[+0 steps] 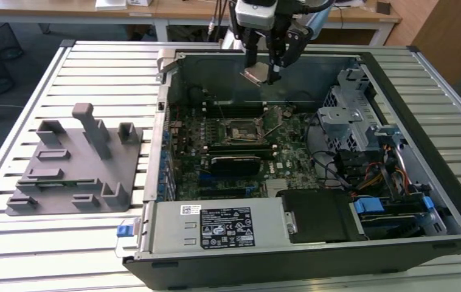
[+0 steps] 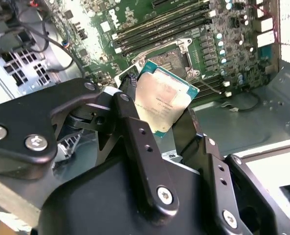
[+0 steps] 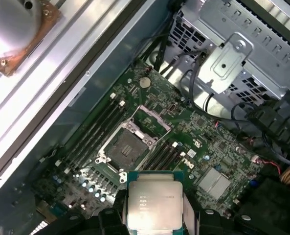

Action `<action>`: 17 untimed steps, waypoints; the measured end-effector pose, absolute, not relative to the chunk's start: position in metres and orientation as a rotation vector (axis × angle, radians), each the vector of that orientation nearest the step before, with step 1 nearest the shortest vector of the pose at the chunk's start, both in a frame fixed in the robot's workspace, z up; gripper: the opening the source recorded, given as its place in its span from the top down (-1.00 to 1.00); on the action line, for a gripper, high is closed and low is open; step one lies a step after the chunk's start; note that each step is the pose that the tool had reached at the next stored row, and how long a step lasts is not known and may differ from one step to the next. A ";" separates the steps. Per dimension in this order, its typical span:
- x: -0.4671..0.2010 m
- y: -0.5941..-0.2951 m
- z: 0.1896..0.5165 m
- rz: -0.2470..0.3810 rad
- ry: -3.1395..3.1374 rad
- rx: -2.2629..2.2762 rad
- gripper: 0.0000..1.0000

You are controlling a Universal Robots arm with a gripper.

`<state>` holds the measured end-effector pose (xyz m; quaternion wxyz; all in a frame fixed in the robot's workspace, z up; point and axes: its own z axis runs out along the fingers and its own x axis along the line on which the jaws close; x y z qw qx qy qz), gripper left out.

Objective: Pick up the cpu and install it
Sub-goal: 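Place the cpu into insertion slot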

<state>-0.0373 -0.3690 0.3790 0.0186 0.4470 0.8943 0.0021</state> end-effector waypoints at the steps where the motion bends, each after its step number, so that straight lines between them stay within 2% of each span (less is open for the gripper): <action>1: -0.037 -0.369 0.379 0.006 2.766 1.409 -0.08; 17: -0.037 -0.369 0.372 -0.002 2.540 1.784 -0.08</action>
